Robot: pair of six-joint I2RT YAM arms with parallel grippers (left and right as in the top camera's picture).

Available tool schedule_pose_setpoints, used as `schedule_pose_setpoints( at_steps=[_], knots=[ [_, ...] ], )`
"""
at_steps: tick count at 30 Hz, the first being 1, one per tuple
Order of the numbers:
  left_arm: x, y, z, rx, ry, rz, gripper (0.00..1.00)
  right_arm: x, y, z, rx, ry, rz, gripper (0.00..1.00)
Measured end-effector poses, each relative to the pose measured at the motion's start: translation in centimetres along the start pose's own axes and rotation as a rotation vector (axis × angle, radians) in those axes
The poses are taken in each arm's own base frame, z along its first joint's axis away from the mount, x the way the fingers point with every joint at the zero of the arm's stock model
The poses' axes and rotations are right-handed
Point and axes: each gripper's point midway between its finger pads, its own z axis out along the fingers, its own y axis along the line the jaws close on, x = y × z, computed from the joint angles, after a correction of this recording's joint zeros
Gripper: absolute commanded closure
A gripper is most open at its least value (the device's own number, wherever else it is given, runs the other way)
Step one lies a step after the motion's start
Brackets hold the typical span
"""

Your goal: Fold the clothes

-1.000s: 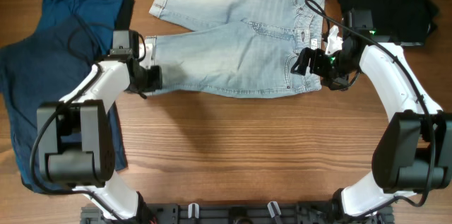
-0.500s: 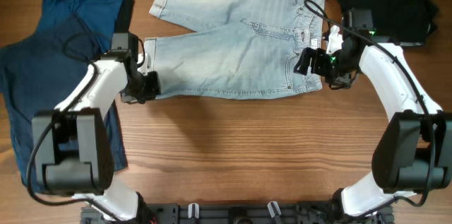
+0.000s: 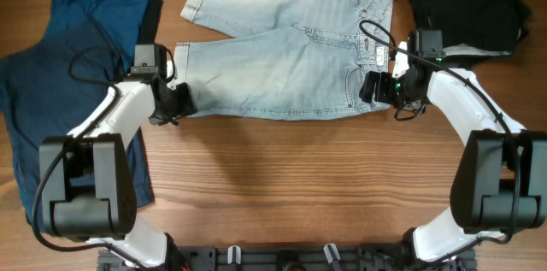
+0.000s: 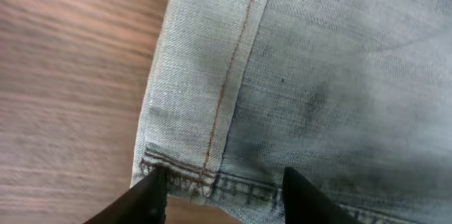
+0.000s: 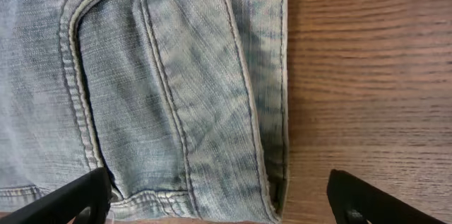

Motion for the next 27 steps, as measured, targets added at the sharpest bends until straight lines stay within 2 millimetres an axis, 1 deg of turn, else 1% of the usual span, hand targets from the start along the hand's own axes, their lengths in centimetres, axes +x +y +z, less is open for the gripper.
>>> schedule_pose_setpoints(
  at_steps=[2,5,7,8,10,12,14,17,20,21,23,24,25,26,27],
  knots=[
    [-0.5,0.7,0.0,-0.040,-0.028,-0.003,0.38,-0.3,0.0,0.0,-0.002,-0.012,-0.002,0.02],
    [-0.3,1.5,0.1,-0.081,-0.027,-0.004,0.36,-0.2,0.0,0.3,-0.003,-0.017,-0.003,0.05],
    [-0.2,1.7,0.0,-0.093,-0.029,-0.003,0.34,0.3,-0.2,0.8,-0.002,-0.013,-0.003,0.13],
    [-0.3,1.7,-0.6,-0.092,-0.041,-0.003,0.32,0.5,-0.2,1.1,-0.005,-0.012,-0.006,0.16],
    [-0.9,1.4,-1.8,-0.082,-0.080,-0.001,0.30,0.8,-0.2,1.5,-0.011,-0.016,-0.012,0.20],
    [-2.0,0.9,-3.6,-0.066,-0.147,0.002,0.28,1.2,-0.2,2.0,-0.023,-0.020,-0.015,0.20],
    [-2.4,0.8,-4.1,-0.060,-0.169,0.003,0.27,1.2,-0.1,2.2,-0.035,-0.030,-0.018,0.20],
    [-2.7,0.8,-3.4,-0.064,-0.169,0.009,0.27,0.9,0.1,2.3,-0.045,-0.047,-0.021,0.20],
    [-2.7,1.0,-2.0,-0.074,-0.154,0.014,0.26,0.8,0.1,2.3,-0.047,-0.053,-0.023,0.25],
    [-2.7,1.2,-1.2,-0.078,-0.142,0.017,0.26,0.8,0.2,2.4,-0.049,-0.055,-0.024,0.25],
    [-2.5,1.3,-0.7,-0.084,-0.129,0.017,0.26,0.7,0.2,2.4,-0.053,-0.057,-0.024,0.27],
    [-2.1,1.5,0.3,-0.092,-0.107,0.016,0.27,0.8,0.2,2.4,-0.054,-0.057,-0.024,0.29],
    [-2.0,1.8,0.8,-0.104,-0.096,0.017,0.28,0.8,0.2,2.4,-0.055,-0.057,-0.024,0.32],
    [-2.1,1.8,0.8,-0.105,-0.101,0.019,0.31,0.8,0.3,2.4,-0.055,-0.058,-0.025,0.34],
    [-2.2,1.8,0.8,-0.107,-0.101,0.019,0.32,0.8,0.3,2.4,-0.056,-0.059,-0.024,0.39]
  ],
)
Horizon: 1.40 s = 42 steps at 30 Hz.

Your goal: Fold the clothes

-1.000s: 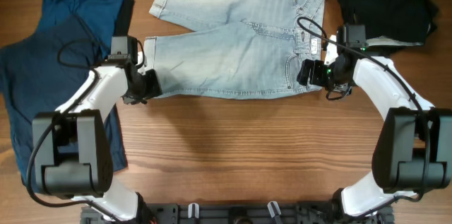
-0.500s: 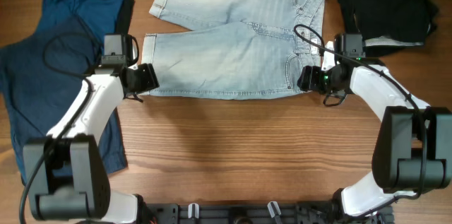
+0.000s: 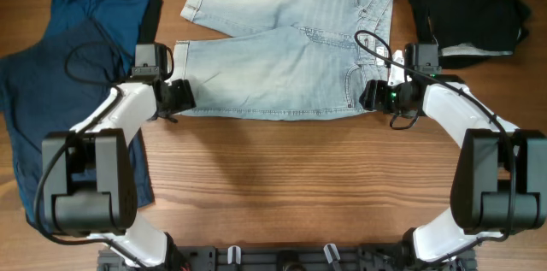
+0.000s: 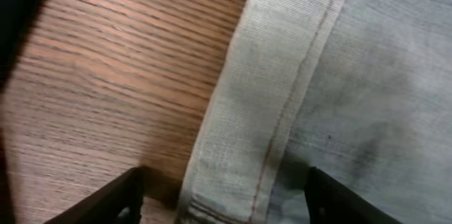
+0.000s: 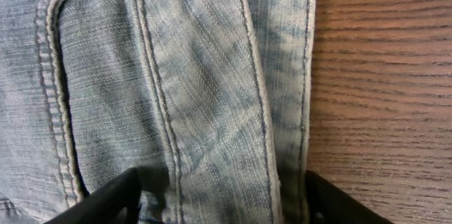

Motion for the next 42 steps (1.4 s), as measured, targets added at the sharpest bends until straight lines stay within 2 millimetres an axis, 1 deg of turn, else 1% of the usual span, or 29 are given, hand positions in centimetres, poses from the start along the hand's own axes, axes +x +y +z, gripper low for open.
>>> schedule_pose_setpoints(
  at_steps=[3,4,5,7,8,9,10,12,14,16,19,21,22,23,24,25,26,27,28,31,34,36,38,39,42],
  knots=[
    [0.0,0.1,0.0,-0.007,-0.001,-0.001,0.40,0.1,0.0,0.0,-0.003,0.001,-0.004,0.58],
    [0.0,0.1,0.1,-0.009,-0.001,0.000,0.46,0.1,0.0,0.0,-0.003,0.001,-0.005,0.66],
    [0.0,0.1,0.1,-0.008,-0.001,0.001,0.51,0.0,0.1,0.0,-0.004,0.001,-0.001,0.68],
    [0.0,0.0,0.1,-0.004,0.002,0.005,0.69,0.0,0.1,0.0,-0.008,-0.002,-0.003,0.72],
    [0.0,-0.1,0.1,-0.001,0.005,0.002,0.77,0.0,0.1,0.0,-0.008,-0.003,-0.005,0.76],
    [0.1,-0.3,0.1,0.006,0.008,0.012,0.90,-0.1,0.1,0.0,-0.009,-0.003,-0.004,0.79],
    [0.3,-0.7,0.1,0.014,0.012,0.018,0.96,-0.1,0.2,0.0,-0.011,-0.004,-0.005,0.80],
    [0.5,-1.3,0.1,0.024,0.016,0.031,0.96,-0.1,0.2,0.0,-0.012,-0.006,-0.005,0.85],
    [0.6,-1.7,0.0,0.029,0.019,0.041,0.96,-0.1,0.2,0.0,-0.012,-0.005,-0.005,0.96],
    [0.9,-2.0,0.0,0.038,0.029,0.046,0.96,0.0,0.3,0.0,-0.018,0.000,-0.004,0.96],
    [1.8,-2.1,-0.4,0.046,0.069,0.049,0.96,1.0,0.5,-0.3,-0.029,0.053,0.013,0.96],
    [3.0,-2.0,-1.0,0.046,0.111,0.051,0.96,1.5,0.8,-1.2,-0.030,0.080,0.026,0.96],
    [3.5,-2.0,-1.8,0.050,0.121,0.050,0.96,1.6,1.0,-2.2,-0.033,0.079,0.034,0.96],
    [3.4,-2.1,-2.7,0.056,0.109,0.047,0.96,1.7,1.2,-3.0,-0.034,0.078,0.038,0.96],
    [3.2,-2.1,-4.0,0.067,0.085,0.044,0.96,1.9,1.5,-4.2,-0.037,0.076,0.048,0.96],
    [2.6,-2.3,-6.2,0.086,0.039,0.034,0.96,2.2,1.8,-5.5,-0.038,0.074,0.056,0.96],
    [2.2,-2.4,-7.9,0.100,-0.002,0.028,0.96,2.7,2.0,-6.6,-0.039,0.077,0.063,0.96],
    [1.8,-2.4,-10.5,0.119,-0.057,0.022,0.96,3.0,2.1,-7.2,-0.040,0.080,0.068,0.96],
    [1.8,-2.3,-12.0,0.130,-0.089,0.021,0.96,3.6,2.4,-8.6,-0.044,0.078,0.076,0.95],
    [2.5,-1.8,-16.2,0.147,-0.165,0.019,0.96,5.6,2.8,-11.1,-0.043,0.107,0.102,0.96],
    [3.4,-1.0,-19.3,0.155,-0.228,0.017,0.96,8.1,3.2,-14.2,-0.044,0.122,0.120,0.96],
    [3.7,-0.7,-20.8,0.160,-0.269,0.015,0.96,9.4,3.4,-15.7,-0.043,0.126,0.136,0.96],
    [3.7,-0.3,-22.0,0.156,-0.317,0.010,0.96,10.1,3.6,-17.2,-0.049,0.091,0.157,0.96],
    [3.6,-0.2,-22.4,0.154,-0.335,0.006,0.96,10.0,3.8,-17.7,-0.054,0.066,0.165,0.96],
    [1.6,-0.5,-22.7,0.161,-0.403,-0.001,0.96,9.1,3.7,-18.5,-0.050,-0.012,0.208,0.96]
  ],
)
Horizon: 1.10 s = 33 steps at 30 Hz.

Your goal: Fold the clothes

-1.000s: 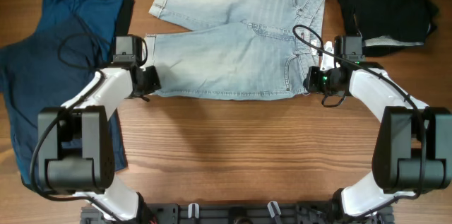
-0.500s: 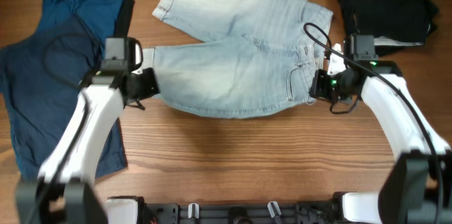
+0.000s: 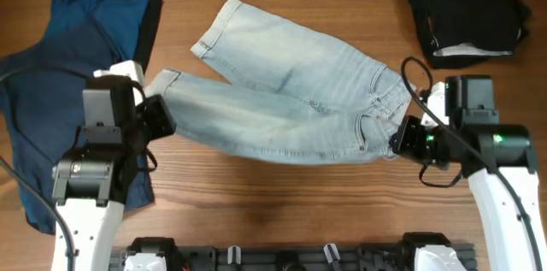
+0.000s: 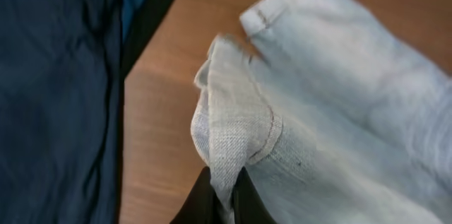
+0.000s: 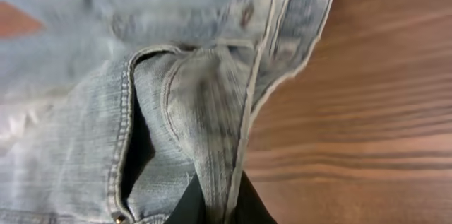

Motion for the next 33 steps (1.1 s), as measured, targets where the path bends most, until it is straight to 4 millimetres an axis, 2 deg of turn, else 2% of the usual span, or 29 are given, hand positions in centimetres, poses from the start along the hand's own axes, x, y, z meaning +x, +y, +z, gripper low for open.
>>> schedule_pose_setpoints(
  at_steps=[3,5,7,9,11,15,18,23,25,27,28,29,30,33],
  knots=[
    [-2.4,-0.8,2.5,0.014,-0.054,-0.005,0.96,-1.8,-0.1,0.3,0.016,-0.064,0.050,0.96],
    [-3.5,-1.3,5.2,0.015,-0.064,-0.005,0.96,-2.8,-0.5,1.1,0.038,-0.073,0.087,0.96],
    [-5.5,-2.2,9.1,0.035,-0.113,-0.008,0.96,-3.7,-1.2,3.0,0.074,-0.061,0.132,0.96],
    [-6.8,-3.2,12.0,0.066,-0.160,-0.009,0.96,-4.3,-2.0,5.1,0.105,-0.047,0.171,0.96],
    [-7.7,-4.2,14.4,0.100,-0.196,-0.008,0.96,-4.6,-2.6,6.6,0.130,-0.033,0.208,0.95],
    [-7.3,-5.6,18.3,0.139,-0.208,-0.005,0.96,-5.4,-3.6,8.6,0.176,-0.029,0.262,0.96],
    [-8.0,-7.3,18.7,0.178,-0.259,0.004,0.96,-6.2,-4.3,9.6,0.210,-0.050,0.301,0.96],
    [-10.5,-10.9,17.2,0.277,-0.402,0.026,0.96,-7.5,-5.4,9.9,0.257,-0.114,0.365,0.96],
    [-10.9,-11.5,17.6,0.296,-0.434,0.026,0.96,-8.7,-5.8,9.8,0.250,-0.165,0.387,0.96],
    [-10.5,-11.7,19.1,0.301,-0.438,0.028,0.96,-10.1,-6.2,9.7,0.236,-0.224,0.407,0.94],
    [-10.2,-11.7,19.8,0.301,-0.437,0.029,0.51,-10.8,-6.3,9.8,0.227,-0.257,0.408,0.60],
    [-9.9,-11.7,20.8,0.303,-0.440,0.028,0.07,-11.3,-6.3,9.8,0.221,-0.284,0.406,0.19],
    [-9.7,-11.7,21.4,0.303,-0.442,0.029,0.00,-11.8,-6.3,9.9,0.216,-0.310,0.406,0.00],
    [-9.4,-11.3,22.7,0.291,-0.457,0.019,0.00,-13.6,-7.0,9.8,0.223,-0.400,0.405,0.00]
  ],
)
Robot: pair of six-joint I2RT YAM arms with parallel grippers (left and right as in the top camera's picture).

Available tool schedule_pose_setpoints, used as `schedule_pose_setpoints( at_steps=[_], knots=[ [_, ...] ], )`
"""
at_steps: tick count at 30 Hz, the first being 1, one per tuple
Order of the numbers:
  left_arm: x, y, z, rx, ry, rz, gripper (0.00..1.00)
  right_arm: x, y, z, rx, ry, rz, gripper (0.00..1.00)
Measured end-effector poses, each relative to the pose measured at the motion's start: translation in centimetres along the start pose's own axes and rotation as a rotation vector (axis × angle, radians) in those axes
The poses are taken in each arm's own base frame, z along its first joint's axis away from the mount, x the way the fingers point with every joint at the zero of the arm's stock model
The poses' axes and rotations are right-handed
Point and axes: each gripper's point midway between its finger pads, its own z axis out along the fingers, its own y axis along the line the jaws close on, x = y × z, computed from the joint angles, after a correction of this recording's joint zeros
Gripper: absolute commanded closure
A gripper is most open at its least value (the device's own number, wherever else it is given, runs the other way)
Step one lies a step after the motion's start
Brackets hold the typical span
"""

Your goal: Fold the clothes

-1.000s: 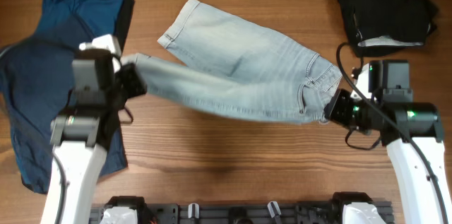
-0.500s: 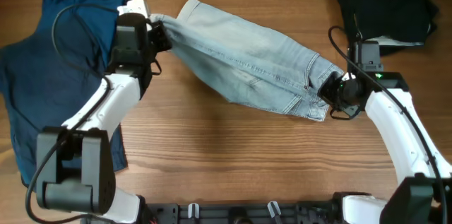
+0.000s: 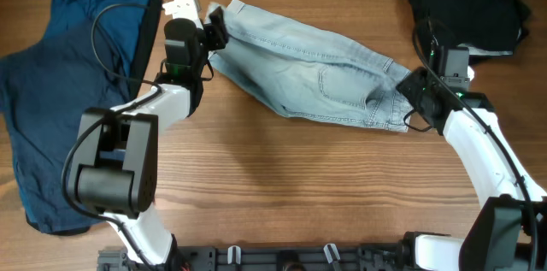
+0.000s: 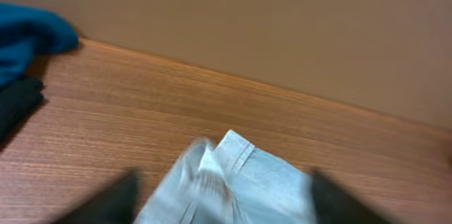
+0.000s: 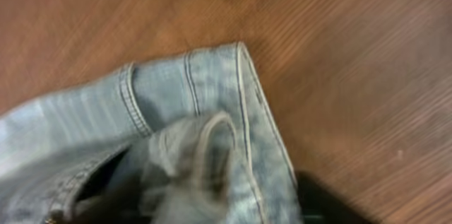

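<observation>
The light blue denim shorts point(image 3: 325, 79) lie folded leg over leg, slanting from the back left toward the right. My left gripper point(image 3: 215, 32) is at the leg hems. In the left wrist view its blurred fingers stand wide apart, open, either side of the hem point(image 4: 233, 174). My right gripper point(image 3: 408, 91) is at the waistband end. In the right wrist view the waistband point(image 5: 198, 111) lies bunched between its dark, blurred fingers, which also stand apart, open.
A large blue garment point(image 3: 60, 66) covers the table's left side, with a black strip along its edge near my left arm. A black folded garment point(image 3: 466, 2) sits at the back right. Bare wood point(image 3: 282, 185) lies in front of the shorts.
Both grippers were shut on the shorts, holding them raised toward the front. Now the shorts lie doubled over farther back, and both grippers have opened at the hem and waistband.
The shorts lay spread flat with my open grippers at the near leg's hem and the waistband corner. Then the fingers straddled those edges. Then both were shut on the cloth and held it up. Now the near leg lies over the far leg.
</observation>
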Motion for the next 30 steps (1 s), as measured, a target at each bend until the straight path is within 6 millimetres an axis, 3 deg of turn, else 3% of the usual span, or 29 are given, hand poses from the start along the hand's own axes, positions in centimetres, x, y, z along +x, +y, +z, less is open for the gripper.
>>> schedule_pose_setpoints(
  at_steps=[3,8,10,13,15,19,21,25,27,28,30],
  knots=[
    [0.2,0.2,0.0,-0.007,0.006,-0.004,0.00,-0.7,0.3,0.1,-0.009,-0.032,-0.038,0.00],
    [3.8,1.5,-0.4,-0.070,0.169,0.001,0.00,-0.4,1.2,-0.8,-0.050,0.008,-0.180,0.00],
    [4.5,1.1,-1.3,-0.052,0.235,-0.003,0.00,-0.8,3.4,-3.0,-0.155,0.018,-0.283,0.00],
    [3.0,-2.5,-2.5,0.122,0.251,-0.019,0.00,-2.3,8.7,-8.4,-0.419,-0.041,-0.435,0.00],
    [3.1,-3.8,-2.8,0.190,0.268,-0.025,0.04,-2.2,10.3,-10.4,-0.511,-0.050,-0.503,0.00],
    [3.8,-4.4,-2.8,0.236,0.293,-0.031,0.13,0.0,10.2,-9.8,-0.523,0.033,-0.560,0.12],
    [5.0,-4.1,-2.1,0.238,0.304,-0.033,0.17,1.7,9.7,-8.2,-0.500,0.116,-0.576,0.22],
    [7.6,-2.9,-0.3,0.222,0.309,-0.033,0.30,3.5,8.6,-4.9,-0.443,0.228,-0.574,0.30],
    [7.9,-2.4,0.8,0.212,0.272,-0.025,0.45,3.8,9.1,-3.5,-0.466,0.245,-0.572,0.31],
    [8.5,-2.0,1.2,0.201,0.269,-0.030,0.56,3.7,9.6,-3.4,-0.486,0.238,-0.574,0.32],
    [9.4,-1.4,1.5,0.181,0.279,-0.033,0.67,3.5,11.4,-3.8,-0.550,0.195,-0.601,0.32]
  ],
)
